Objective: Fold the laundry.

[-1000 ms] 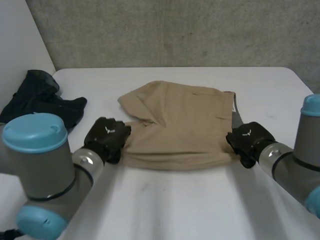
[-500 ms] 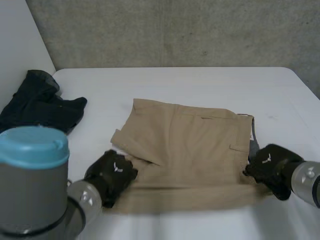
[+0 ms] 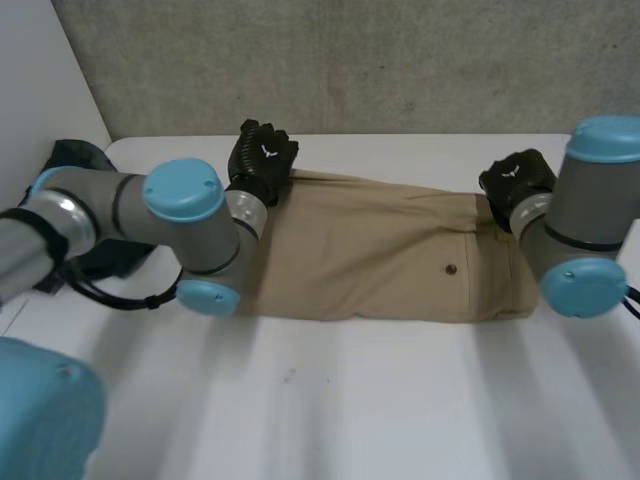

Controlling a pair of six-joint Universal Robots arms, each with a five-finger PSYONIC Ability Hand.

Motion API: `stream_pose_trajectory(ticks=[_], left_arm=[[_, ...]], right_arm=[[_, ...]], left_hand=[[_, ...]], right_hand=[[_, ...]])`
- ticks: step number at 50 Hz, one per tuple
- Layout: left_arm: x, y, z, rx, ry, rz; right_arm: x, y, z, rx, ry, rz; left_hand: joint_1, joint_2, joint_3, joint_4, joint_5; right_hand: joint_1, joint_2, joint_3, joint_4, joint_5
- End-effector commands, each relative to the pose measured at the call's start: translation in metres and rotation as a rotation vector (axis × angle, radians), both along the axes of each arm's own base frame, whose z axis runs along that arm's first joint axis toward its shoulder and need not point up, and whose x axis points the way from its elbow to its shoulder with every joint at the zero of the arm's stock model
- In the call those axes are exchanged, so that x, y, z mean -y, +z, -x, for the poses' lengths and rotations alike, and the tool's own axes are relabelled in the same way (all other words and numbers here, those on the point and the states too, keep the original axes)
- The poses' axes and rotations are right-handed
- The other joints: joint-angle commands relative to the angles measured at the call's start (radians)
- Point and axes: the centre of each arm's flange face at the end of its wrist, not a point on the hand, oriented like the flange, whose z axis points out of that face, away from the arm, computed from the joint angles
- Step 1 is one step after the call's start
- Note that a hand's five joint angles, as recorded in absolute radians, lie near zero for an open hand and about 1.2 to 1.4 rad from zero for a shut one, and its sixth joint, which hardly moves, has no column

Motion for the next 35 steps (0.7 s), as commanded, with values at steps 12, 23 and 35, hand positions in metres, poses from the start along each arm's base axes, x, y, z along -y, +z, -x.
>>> stream_pose_trajectory(ticks=[12,23,35], left_arm=[[0.004,-0.019,0.002,-0.084,0.005,0.164],[-0.058,0.017,-0.031,-0.161,-0.028,0.042],[-0.099,0.008,-0.056,-0.294,-0.042,-0.311]], right_arm=[[0.029,0.007,-0.003,0.13,-0.04,0.171],[-0.044,0.002,0.03,0.158,0.017,-0.192],[-0.047,-0.055,0.044,0.234,0.016,-0.305]], left_hand=[[-0.957,-1.024,-1.019,-1.027,-1.018],[-0.957,-1.024,-1.019,-1.027,-1.018],[-0.957,-1.024,-1.019,-1.027,-1.018]], right_hand=[[-0.813,-0.993,-0.997,-1.013,-0.998],[-0.813,-0.993,-0.997,-1.013,-0.998],[-0.556,-0.736,-0.74,-0.757,-0.741]])
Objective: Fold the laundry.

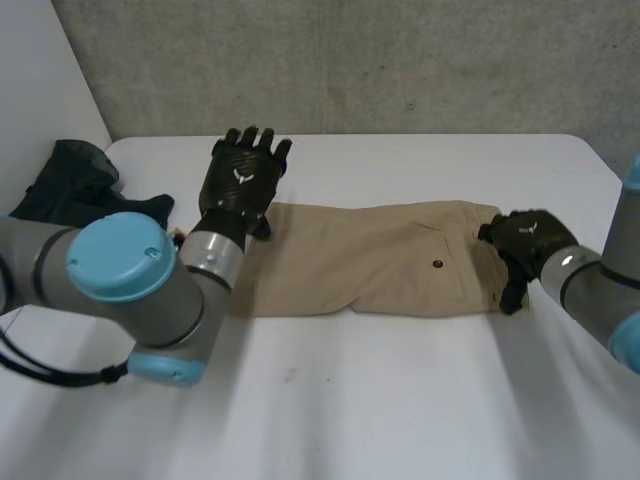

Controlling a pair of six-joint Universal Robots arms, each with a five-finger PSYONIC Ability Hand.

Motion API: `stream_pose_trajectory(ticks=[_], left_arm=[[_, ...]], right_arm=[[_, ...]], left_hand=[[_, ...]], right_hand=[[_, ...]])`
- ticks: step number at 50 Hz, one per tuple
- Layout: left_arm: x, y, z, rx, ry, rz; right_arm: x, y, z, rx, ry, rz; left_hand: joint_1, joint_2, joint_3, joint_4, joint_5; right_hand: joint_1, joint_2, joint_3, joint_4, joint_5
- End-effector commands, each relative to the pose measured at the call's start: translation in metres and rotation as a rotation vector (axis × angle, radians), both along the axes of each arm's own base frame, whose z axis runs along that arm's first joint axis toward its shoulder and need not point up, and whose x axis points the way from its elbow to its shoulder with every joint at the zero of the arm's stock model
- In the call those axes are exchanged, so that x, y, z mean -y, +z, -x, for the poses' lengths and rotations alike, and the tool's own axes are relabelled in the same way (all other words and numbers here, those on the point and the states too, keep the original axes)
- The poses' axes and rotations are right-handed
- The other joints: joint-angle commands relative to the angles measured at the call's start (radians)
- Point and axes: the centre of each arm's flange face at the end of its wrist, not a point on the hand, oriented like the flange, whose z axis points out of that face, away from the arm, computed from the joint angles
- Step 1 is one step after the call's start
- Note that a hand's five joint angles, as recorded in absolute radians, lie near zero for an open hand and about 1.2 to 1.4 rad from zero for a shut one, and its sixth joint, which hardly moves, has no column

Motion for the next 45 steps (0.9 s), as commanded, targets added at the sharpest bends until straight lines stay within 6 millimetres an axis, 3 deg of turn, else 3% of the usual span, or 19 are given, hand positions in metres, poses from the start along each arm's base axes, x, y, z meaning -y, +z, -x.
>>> stream_pose_trajectory(ticks=[1,5,10,13,17,22,26,30,32,33,36,37,40,41,44,45], left_arm=[[-0.017,-0.009,-0.011,-0.048,-0.01,-0.187],[-0.02,-0.012,-0.012,-0.042,-0.011,-0.214],[-0.019,-0.013,-0.012,-0.041,-0.009,-0.215],[-0.019,-0.011,-0.012,-0.04,-0.009,-0.211],[-0.021,-0.006,-0.013,-0.044,-0.01,-0.205],[-0.026,0.001,-0.017,-0.049,-0.009,-0.202],[-0.03,0.006,-0.02,-0.052,-0.007,-0.195],[-0.032,0.008,-0.023,-0.055,-0.006,-0.196],[-0.031,0.008,-0.023,-0.056,-0.005,-0.195],[-0.031,0.009,-0.023,-0.057,-0.005,-0.194],[-0.03,0.011,-0.022,-0.062,-0.004,-0.186],[-0.03,0.012,-0.022,-0.063,-0.003,-0.185],[-0.028,0.014,-0.022,-0.068,0.0,-0.177],[-0.028,0.014,-0.022,-0.069,0.001,-0.175],[-0.025,0.02,-0.02,-0.08,0.0,-0.159],[-0.025,0.021,-0.02,-0.083,-0.001,-0.155]], right_arm=[[0.012,-0.034,0.002,0.024,-0.005,0.02],[0.02,-0.045,0.001,0.022,0.001,0.054],[0.032,-0.059,0.007,0.017,-0.031,0.054],[0.037,-0.056,0.015,0.011,-0.061,0.06],[0.044,-0.045,0.042,-0.01,-0.145,0.074],[0.044,0.008,0.07,-0.116,-0.176,0.176],[0.044,0.018,0.083,-0.259,-0.164,0.185],[0.051,0.031,0.082,-0.36,-0.139,0.243],[0.051,0.038,0.073,-0.373,-0.127,0.268],[0.047,0.046,0.053,-0.368,-0.082,0.307],[0.037,0.059,0.016,-0.345,0.006,0.376],[0.028,0.063,-0.006,-0.325,0.068,0.404],[0.01,0.063,-0.04,-0.298,0.183,0.438],[-0.006,0.061,-0.063,-0.276,0.281,0.462],[-0.037,0.049,-0.097,-0.233,0.452,0.469],[-0.057,0.039,-0.114,-0.211,0.564,0.458]], left_hand=[[-0.019,-0.03,-0.038,-0.029,-0.051],[-0.019,-0.03,-0.038,-0.029,-0.051],[-0.019,-0.03,-0.038,-0.029,-0.051],[-0.019,-0.03,-0.038,-0.029,-0.051],[-0.019,-0.03,-0.038,-0.029,-0.051],[-0.019,-0.03,-0.038,-0.029,-0.051],[-0.019,-0.03,-0.038,-0.029,-0.051],[-0.019,-0.03,-0.038,-0.029,-0.051],[-0.019,-0.03,-0.038,-0.029,-0.051],[-0.019,-0.03,-0.038,-0.029,-0.051],[-0.019,-0.03,-0.038,-0.029,-0.051],[-0.019,-0.03,-0.038,-0.029,-0.051],[-0.019,-0.03,-0.038,-0.029,-0.051],[-0.019,-0.03,-0.038,-0.029,-0.051],[-0.019,-0.03,-0.038,-0.029,-0.051],[-0.019,-0.03,-0.038,-0.029,-0.051]], right_hand=[[0.253,0.236,0.24,0.22,0.212],[0.391,0.374,0.378,0.358,0.35],[1.188,1.17,1.175,1.155,1.147],[1.189,1.172,1.176,1.156,1.148],[1.189,1.172,1.176,1.156,1.148],[1.189,1.172,1.176,1.156,1.148],[1.189,1.172,1.176,1.156,1.148],[1.189,1.172,1.176,1.156,1.148],[1.189,1.172,1.176,1.156,1.148],[1.189,1.172,1.176,1.156,1.148],[1.189,1.172,1.176,1.156,1.148],[1.189,1.172,1.176,1.156,1.148],[1.189,1.172,1.176,1.156,1.148],[1.189,1.172,1.176,1.156,1.148],[1.189,1.172,1.176,1.156,1.148],[1.189,1.172,1.176,1.156,1.148]])
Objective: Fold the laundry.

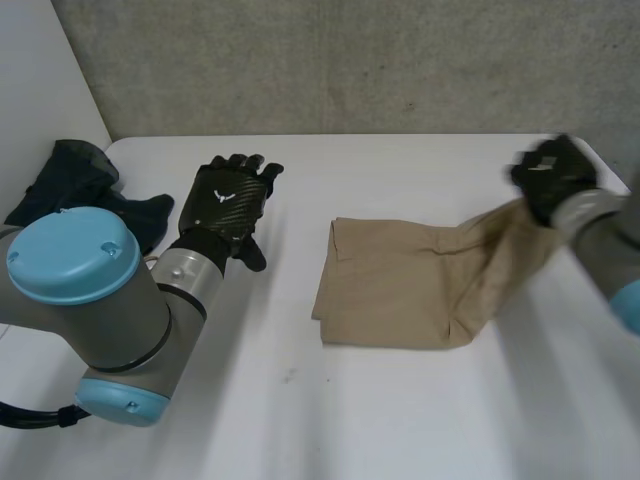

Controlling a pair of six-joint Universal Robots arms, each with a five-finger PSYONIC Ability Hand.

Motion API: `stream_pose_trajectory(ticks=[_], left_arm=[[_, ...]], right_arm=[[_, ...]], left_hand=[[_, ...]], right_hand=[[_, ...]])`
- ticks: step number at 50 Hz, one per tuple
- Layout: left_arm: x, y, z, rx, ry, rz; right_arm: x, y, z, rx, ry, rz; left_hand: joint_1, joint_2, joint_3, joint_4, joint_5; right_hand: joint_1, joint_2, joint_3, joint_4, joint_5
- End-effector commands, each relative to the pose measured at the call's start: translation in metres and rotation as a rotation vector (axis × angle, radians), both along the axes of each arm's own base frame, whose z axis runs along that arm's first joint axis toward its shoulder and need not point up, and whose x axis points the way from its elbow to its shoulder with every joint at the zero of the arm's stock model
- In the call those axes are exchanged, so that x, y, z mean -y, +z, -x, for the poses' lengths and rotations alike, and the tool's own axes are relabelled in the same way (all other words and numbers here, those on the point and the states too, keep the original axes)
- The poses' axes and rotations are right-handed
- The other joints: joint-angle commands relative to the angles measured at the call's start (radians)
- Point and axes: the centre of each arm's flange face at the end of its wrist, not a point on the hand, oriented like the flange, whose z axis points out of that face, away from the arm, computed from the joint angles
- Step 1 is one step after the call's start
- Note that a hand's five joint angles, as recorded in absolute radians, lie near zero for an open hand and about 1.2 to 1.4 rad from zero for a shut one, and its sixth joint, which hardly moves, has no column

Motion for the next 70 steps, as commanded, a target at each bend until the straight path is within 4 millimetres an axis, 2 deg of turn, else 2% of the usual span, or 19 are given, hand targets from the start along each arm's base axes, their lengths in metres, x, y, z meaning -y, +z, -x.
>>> stream_pose_trajectory(ticks=[1,3,7,8,9,11,13,16,19,22,28,35,39,42,47,52,57,62,70], left_arm=[[0.005,0.01,0.003,-0.021,0.005,0.03],[0.008,0.016,0.005,-0.032,0.005,0.048],[0.012,0.03,0.011,-0.056,-0.001,0.086],[0.013,0.032,0.012,-0.059,-0.003,0.091],[0.014,0.033,0.014,-0.064,-0.004,0.097],[0.016,0.039,0.019,-0.08,-0.014,0.114],[0.016,0.042,0.029,-0.103,-0.038,0.117],[0.016,0.043,0.041,-0.122,-0.067,0.107],[0.014,0.035,0.057,-0.111,-0.11,0.06],[0.008,0.021,0.076,-0.082,-0.179,-0.01],[0.006,-0.029,0.097,-0.017,-0.23,-0.201],[0.005,-0.078,0.09,0.099,-0.178,-0.358],[0.003,-0.09,0.084,0.147,-0.154,-0.404],[0.002,-0.088,0.082,0.172,-0.155,-0.406],[-0.001,-0.057,0.083,0.146,-0.172,-0.348],[-0.007,0.0,0.079,0.073,-0.182,-0.253],[-0.017,0.046,0.071,0.015,-0.208,-0.179],[-0.033,0.073,0.068,-0.027,-0.332,-0.164],[-0.042,0.094,0.047,-0.063,-0.403,-0.214]], right_arm=[[-0.088,-0.025,-0.105,0.011,0.511,-0.036],[-0.101,-0.036,-0.113,0.01,0.587,-0.072],[-0.11,-0.048,-0.116,0.029,0.651,-0.137],[-0.11,-0.045,-0.115,0.046,0.643,-0.148],[-0.11,-0.043,-0.116,0.061,0.641,-0.151],[-0.107,-0.036,-0.115,0.106,0.616,-0.16],[-0.09,-0.02,-0.105,0.205,0.519,-0.173],[-0.052,0.006,-0.074,0.413,0.328,-0.191],[-0.034,0.019,-0.052,0.59,0.215,-0.258],[-0.028,0.013,-0.05,0.633,0.183,-0.329],[-0.015,-0.033,-0.05,0.565,0.093,-0.485],[-0.009,-0.081,-0.05,0.461,0.036,-0.593],[-0.007,-0.089,-0.049,0.425,0.023,-0.592],[-0.005,-0.083,-0.046,0.41,0.005,-0.563],[-0.008,-0.065,-0.043,0.443,0.005,-0.519],[-0.015,-0.037,-0.036,0.548,0.011,-0.41],[-0.015,-0.022,-0.008,0.669,-0.091,-0.336],[-0.027,-0.037,0.012,0.759,-0.213,-0.441],[-0.058,-0.073,0.009,0.757,-0.22,-0.672]], left_hand=[[-0.019,-0.03,-0.038,-0.029,-0.051],[-0.019,-0.03,-0.038,-0.029,-0.051],[-0.019,-0.03,-0.038,-0.029,-0.051],[-0.019,-0.03,-0.038,-0.029,-0.051],[-0.018,-0.029,-0.037,-0.028,-0.05],[-0.015,-0.026,-0.034,-0.025,-0.047],[-0.012,-0.023,-0.031,-0.022,-0.044],[-0.003,-0.014,-0.022,-0.013,-0.036],[0.003,-0.008,-0.016,-0.007,-0.03],[0.003,-0.008,-0.016,-0.007,-0.03],[0.02,0.009,0.001,0.01,-0.012],[0.044,0.033,0.025,0.034,0.011],[0.047,0.036,0.028,0.037,0.014],[0.055,0.044,0.037,0.045,0.023],[0.044,0.033,0.025,0.034,0.012],[0.005,-0.005,-0.013,-0.005,-0.027],[0.003,-0.008,-0.016,-0.007,-0.03],[0.005,-0.005,-0.013,-0.005,-0.027],[0.014,0.003,-0.005,0.004,-0.018]], right_hand=[[0.423,0.229,0.208,0.208,0.244],[0.423,0.229,0.208,0.208,0.244],[-0.404,-0.599,-0.619,-0.62,-0.584],[-0.714,-0.909,-0.929,-0.93,-0.894],[-0.798,-0.993,-1.013,-1.014,-0.978],[-0.798,-0.993,-1.013,-1.014,-0.978],[-0.798,-0.993,-1.013,-1.014,-0.978],[-0.798,-0.993,-1.013,-1.014,-0.978],[-0.798,-0.993,-1.013,-1.014,-0.978],[-0.798,-0.993,-1.013,-1.014,-0.978],[-0.798,-0.993,-1.013,-1.014,-0.978],[-0.798,-0.993,-1.013,-1.014,-0.978],[-0.798,-0.993,-1.013,-1.014,-0.978],[-0.798,-0.993,-1.013,-1.014,-0.978],[-0.798,-0.993,-1.013,-1.014,-0.978],[-0.798,-0.993,-1.013,-1.014,-0.978],[-0.798,-0.993,-1.013,-1.014,-0.978],[-0.798,-0.993,-1.013,-1.014,-0.978],[-0.798,-0.993,-1.013,-1.014,-0.978]])
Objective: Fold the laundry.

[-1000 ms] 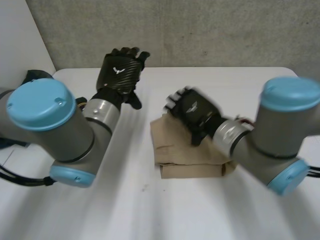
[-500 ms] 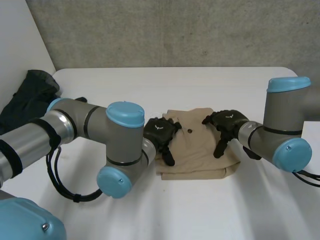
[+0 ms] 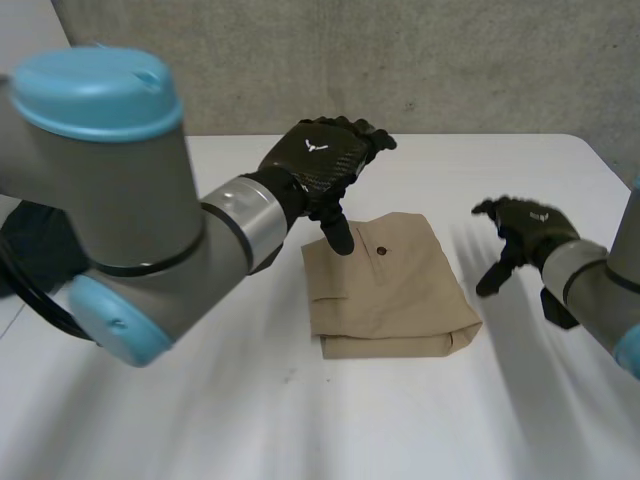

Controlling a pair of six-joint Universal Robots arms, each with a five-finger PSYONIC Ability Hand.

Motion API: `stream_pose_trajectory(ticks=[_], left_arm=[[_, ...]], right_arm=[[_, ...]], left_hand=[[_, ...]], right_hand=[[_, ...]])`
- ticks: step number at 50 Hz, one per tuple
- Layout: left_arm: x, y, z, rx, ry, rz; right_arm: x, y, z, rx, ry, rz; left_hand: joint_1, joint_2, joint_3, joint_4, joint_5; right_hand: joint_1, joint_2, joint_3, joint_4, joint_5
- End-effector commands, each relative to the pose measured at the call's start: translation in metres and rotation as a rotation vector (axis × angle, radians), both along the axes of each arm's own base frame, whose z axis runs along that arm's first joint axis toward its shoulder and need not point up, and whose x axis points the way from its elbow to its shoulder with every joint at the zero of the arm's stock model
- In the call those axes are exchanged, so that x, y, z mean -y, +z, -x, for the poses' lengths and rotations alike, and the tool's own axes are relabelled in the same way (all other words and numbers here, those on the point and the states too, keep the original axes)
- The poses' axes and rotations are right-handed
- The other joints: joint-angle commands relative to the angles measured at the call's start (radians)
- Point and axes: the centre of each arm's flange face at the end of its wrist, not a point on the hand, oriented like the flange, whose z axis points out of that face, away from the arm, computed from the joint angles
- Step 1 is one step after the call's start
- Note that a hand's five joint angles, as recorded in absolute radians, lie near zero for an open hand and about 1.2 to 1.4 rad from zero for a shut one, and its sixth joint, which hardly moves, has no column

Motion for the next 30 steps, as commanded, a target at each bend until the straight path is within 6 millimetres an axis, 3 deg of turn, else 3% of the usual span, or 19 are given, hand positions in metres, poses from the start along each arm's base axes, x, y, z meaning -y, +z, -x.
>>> stream_pose_trajectory(ticks=[1,9,17,25,29,30], left_arm=[[-0.006,0.013,-0.018,-0.027,-0.049,-0.053],[-0.007,0.003,-0.019,-0.012,-0.047,-0.083],[-0.006,-0.004,-0.02,-0.007,-0.043,-0.099],[-0.003,-0.004,-0.02,-0.015,-0.037,-0.091],[0.0,-0.005,-0.021,-0.014,-0.031,-0.095],[0.0,-0.006,-0.021,-0.013,-0.029,-0.098]], right_arm=[[-0.024,-0.036,-0.004,0.034,0.064,-0.187],[-0.019,-0.06,-0.011,0.126,0.064,-0.242],[-0.005,-0.063,-0.015,0.159,0.061,-0.174],[-0.003,-0.069,-0.028,0.162,0.095,-0.154],[0.0,-0.07,-0.034,0.168,0.107,-0.149],[0.001,-0.07,-0.037,0.173,0.112,-0.144]], left_hand=[[0.014,0.003,-0.004,0.004,-0.018],[0.017,0.006,-0.001,0.007,-0.015],[0.017,0.006,-0.001,0.007,-0.015],[0.017,0.006,-0.001,0.007,-0.015],[0.017,0.006,-0.001,0.007,-0.015],[0.017,0.006,-0.001,0.007,-0.015]], right_hand=[[0.012,-0.028,-0.044,-0.061,-0.07],[0.043,0.002,-0.013,-0.03,-0.04],[0.148,0.108,0.093,0.075,0.066],[0.354,0.313,0.298,0.281,0.272],[0.582,0.542,0.527,0.509,0.5],[0.743,0.702,0.687,0.67,0.661]])
